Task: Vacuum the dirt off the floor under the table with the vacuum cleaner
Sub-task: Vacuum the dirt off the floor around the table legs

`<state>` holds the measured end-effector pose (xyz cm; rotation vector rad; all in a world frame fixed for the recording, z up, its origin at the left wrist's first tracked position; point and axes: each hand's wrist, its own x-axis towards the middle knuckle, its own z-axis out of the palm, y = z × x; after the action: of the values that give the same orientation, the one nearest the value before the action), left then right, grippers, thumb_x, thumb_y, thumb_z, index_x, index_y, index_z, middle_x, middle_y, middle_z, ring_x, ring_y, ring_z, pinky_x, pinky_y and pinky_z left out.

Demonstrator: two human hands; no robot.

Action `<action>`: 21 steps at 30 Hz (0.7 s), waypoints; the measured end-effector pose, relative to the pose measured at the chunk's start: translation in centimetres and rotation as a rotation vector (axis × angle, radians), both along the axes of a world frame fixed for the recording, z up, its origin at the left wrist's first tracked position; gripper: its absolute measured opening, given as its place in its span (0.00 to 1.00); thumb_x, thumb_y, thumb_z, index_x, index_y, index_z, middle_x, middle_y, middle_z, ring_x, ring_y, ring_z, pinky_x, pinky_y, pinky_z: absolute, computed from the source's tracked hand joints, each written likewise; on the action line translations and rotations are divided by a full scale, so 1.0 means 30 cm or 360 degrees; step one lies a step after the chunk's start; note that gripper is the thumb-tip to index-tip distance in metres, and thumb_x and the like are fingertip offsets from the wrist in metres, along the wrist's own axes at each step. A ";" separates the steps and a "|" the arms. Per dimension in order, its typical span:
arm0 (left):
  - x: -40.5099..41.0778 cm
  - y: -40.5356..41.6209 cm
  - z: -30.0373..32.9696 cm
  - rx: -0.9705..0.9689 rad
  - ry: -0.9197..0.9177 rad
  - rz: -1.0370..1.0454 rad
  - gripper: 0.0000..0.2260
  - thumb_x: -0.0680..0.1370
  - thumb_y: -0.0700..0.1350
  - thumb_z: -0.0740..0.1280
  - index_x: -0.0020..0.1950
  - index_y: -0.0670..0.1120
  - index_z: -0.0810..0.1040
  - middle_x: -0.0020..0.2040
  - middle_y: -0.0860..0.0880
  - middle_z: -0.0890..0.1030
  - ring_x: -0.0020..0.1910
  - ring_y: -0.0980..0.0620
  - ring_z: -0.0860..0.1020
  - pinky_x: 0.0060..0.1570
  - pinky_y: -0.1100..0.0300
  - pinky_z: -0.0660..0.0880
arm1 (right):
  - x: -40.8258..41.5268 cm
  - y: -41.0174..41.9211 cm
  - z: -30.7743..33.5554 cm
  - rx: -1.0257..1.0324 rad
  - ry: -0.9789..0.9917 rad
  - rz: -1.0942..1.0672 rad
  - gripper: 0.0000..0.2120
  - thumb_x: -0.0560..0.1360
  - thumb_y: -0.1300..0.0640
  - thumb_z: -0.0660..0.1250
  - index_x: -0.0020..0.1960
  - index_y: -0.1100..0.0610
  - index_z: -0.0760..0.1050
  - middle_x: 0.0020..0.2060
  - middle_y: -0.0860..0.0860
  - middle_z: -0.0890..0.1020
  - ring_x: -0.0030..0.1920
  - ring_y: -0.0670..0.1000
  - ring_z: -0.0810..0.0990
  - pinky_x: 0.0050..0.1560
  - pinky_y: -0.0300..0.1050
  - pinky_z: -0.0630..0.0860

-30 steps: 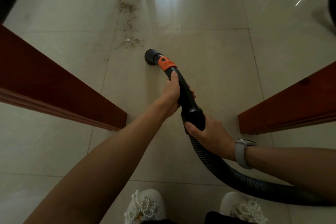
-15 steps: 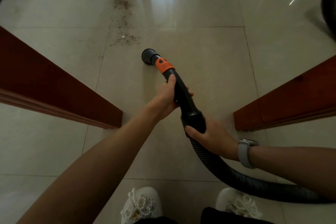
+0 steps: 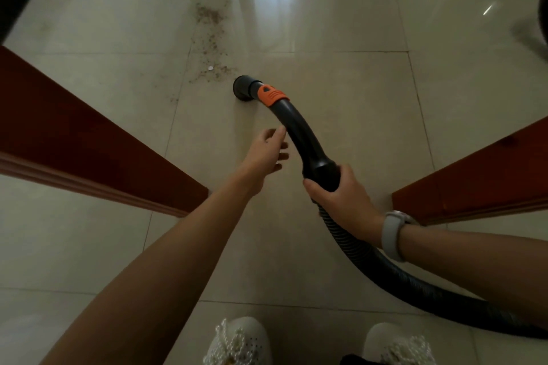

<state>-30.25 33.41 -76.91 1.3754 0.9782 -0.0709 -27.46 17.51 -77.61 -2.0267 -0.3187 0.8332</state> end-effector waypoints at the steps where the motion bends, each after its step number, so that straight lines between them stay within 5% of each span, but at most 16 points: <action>1: -0.026 0.011 -0.027 0.0164 0.0074 -0.0067 0.23 0.81 0.55 0.57 0.73 0.46 0.63 0.60 0.47 0.75 0.58 0.49 0.75 0.58 0.53 0.73 | 0.015 0.019 0.000 0.0011 -0.0027 -0.0043 0.18 0.72 0.48 0.70 0.52 0.55 0.66 0.40 0.52 0.79 0.35 0.50 0.79 0.32 0.39 0.74; 6: -0.187 0.090 -0.185 0.1079 0.0710 -0.0714 0.33 0.78 0.57 0.63 0.77 0.48 0.54 0.75 0.41 0.58 0.73 0.41 0.59 0.69 0.45 0.63 | 0.080 0.123 -0.011 0.0031 -0.0116 -0.0141 0.19 0.72 0.46 0.70 0.52 0.56 0.67 0.41 0.54 0.79 0.35 0.53 0.80 0.37 0.49 0.80; 12: -0.296 0.121 -0.274 0.1022 0.0948 -0.1160 0.40 0.76 0.56 0.67 0.78 0.50 0.44 0.77 0.40 0.40 0.76 0.39 0.41 0.73 0.45 0.52 | 0.134 0.242 -0.016 0.0129 -0.0018 -0.0111 0.19 0.73 0.47 0.68 0.55 0.60 0.70 0.42 0.55 0.79 0.33 0.53 0.80 0.32 0.45 0.80; 21: -0.322 0.104 -0.307 0.1223 0.0972 -0.1264 0.40 0.76 0.55 0.67 0.77 0.51 0.43 0.77 0.40 0.38 0.76 0.37 0.41 0.71 0.44 0.58 | 0.143 0.202 0.014 0.0144 0.0116 -0.0064 0.15 0.74 0.49 0.67 0.51 0.59 0.70 0.37 0.54 0.78 0.28 0.52 0.79 0.27 0.40 0.76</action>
<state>-39.90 36.53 -86.11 2.4886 0.9156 -0.8187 -23.16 23.58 -77.19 -1.9079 -0.2689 0.8503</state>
